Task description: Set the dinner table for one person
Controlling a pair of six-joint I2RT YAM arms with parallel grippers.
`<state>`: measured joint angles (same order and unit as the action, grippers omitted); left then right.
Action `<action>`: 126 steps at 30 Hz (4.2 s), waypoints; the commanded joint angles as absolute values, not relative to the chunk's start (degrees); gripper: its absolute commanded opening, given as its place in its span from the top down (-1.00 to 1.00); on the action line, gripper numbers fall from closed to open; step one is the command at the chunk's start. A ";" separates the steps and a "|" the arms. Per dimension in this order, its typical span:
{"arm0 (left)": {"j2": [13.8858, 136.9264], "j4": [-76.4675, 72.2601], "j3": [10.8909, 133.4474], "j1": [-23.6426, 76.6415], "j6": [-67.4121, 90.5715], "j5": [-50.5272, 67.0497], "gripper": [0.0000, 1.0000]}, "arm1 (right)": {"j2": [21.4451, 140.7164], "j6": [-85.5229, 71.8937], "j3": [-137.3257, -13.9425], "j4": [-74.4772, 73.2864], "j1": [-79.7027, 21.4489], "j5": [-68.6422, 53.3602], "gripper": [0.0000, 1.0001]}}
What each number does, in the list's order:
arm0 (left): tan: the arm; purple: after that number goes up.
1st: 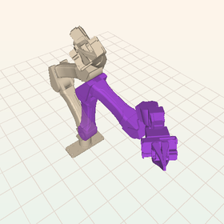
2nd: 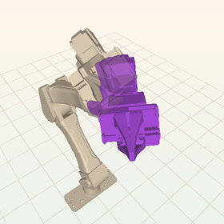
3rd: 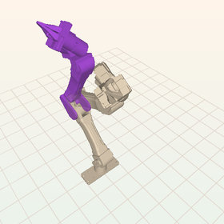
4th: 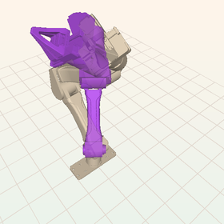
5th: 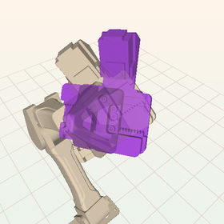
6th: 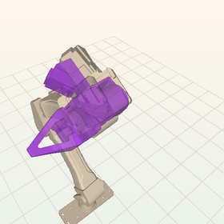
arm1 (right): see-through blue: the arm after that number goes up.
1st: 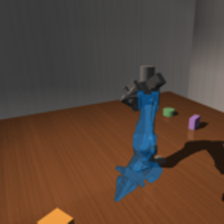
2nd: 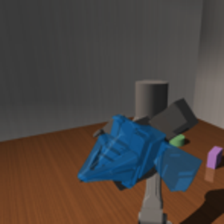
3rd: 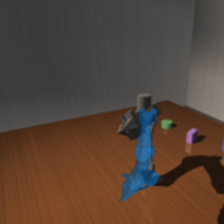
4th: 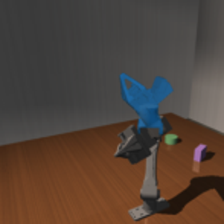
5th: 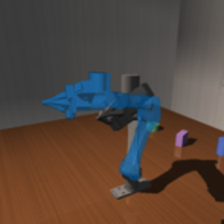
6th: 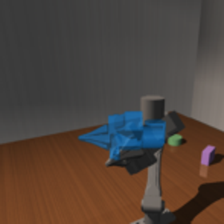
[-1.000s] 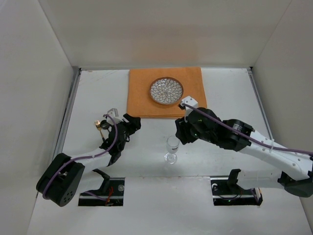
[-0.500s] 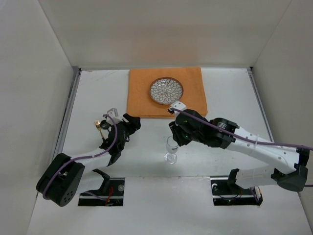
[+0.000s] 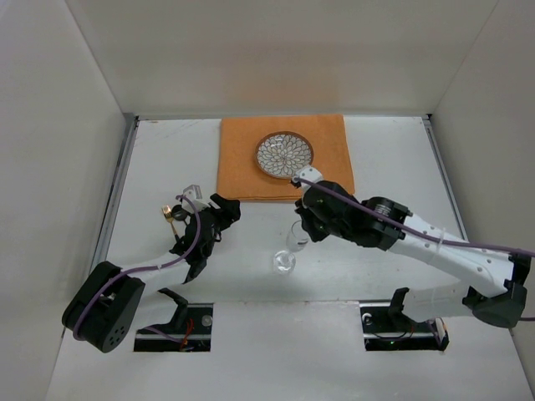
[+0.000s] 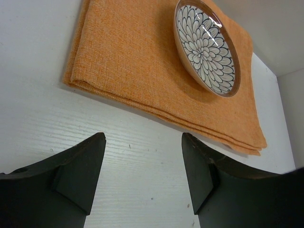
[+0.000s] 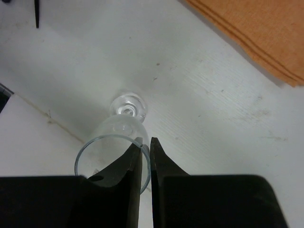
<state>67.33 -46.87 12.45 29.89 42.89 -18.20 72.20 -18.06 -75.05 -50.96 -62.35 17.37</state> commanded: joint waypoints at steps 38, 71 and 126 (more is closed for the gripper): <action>67.50 -48.96 12.57 29.40 44.30 -18.28 -0.26 | 125.15 -5.01 -141.24 -44.82 -15.86 22.76 0.97; 70.14 -49.04 13.62 29.49 44.03 -16.96 -0.26 | 139.30 -8.61 -155.73 -43.33 -14.55 21.00 0.22; 55.04 -14.18 22.41 33.53 39.02 -31.73 0.43 | 57.58 -26.88 -46.88 2.62 -29.30 19.34 0.74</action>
